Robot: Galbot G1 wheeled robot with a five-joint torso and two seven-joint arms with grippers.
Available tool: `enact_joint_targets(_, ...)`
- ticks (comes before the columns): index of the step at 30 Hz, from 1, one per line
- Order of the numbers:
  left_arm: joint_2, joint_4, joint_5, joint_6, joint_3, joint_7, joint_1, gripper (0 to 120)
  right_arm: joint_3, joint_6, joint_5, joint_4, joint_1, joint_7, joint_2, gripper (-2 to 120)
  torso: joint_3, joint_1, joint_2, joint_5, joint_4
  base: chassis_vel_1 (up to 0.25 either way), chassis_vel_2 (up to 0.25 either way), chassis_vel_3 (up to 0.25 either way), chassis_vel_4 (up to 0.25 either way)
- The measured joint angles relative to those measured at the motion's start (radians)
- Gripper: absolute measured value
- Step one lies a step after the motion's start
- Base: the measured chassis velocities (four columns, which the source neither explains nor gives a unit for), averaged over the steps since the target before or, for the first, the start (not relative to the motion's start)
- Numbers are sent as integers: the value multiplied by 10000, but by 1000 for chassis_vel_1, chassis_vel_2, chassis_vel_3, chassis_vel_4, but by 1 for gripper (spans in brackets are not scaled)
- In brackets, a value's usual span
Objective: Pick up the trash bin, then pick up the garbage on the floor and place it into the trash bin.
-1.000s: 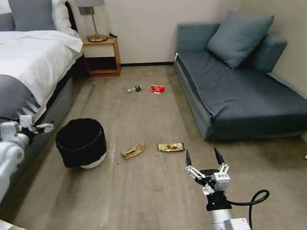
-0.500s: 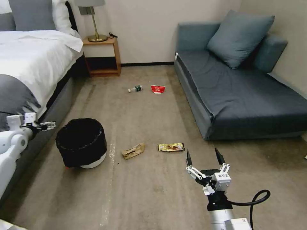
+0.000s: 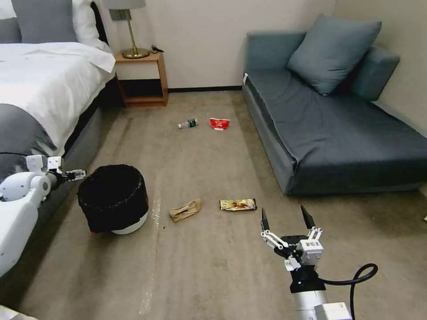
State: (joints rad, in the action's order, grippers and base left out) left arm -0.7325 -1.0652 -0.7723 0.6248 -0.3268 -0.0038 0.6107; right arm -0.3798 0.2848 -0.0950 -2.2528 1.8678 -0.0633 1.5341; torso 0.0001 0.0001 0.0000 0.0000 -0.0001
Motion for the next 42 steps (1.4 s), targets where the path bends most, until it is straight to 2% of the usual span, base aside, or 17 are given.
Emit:
enact_joint_targets(9,-423,1115,374,57,343,206,-716,98,-102,-36,47,-23,25,4,-45,100,0,0,0,0,1,0,0,0,0)
enact_joint_targets(19,-841,1813,788,59,486,409,-937,98,-70,-108,69,107,-69,10,-45,100,0,0,0,0,1,0,0,0,0)
enact_joint_targets(26,-1126,2248,844,45,428,489,-1161,98,-107,-141,106,104,-63,11,-49,100,0,0,0,1,1,0,0,0,0)
enact_joint_targets(31,-1349,2503,1213,62,389,537,-1237,97,-149,-176,123,94,-71,11,-56,100,0,0,0,0,1,0,0,0,0)
enact_joint_targets(36,-1412,2593,1365,123,386,549,-1296,89,-151,-178,124,140,-83,12,-54,100,-1,0,0,0,0,0,0,0,0)
enact_joint_targets(42,-1410,2593,1550,223,376,550,-1296,69,-131,-203,155,183,-131,12,-23,100,-1,0,0,1,1,0,0,0,0)
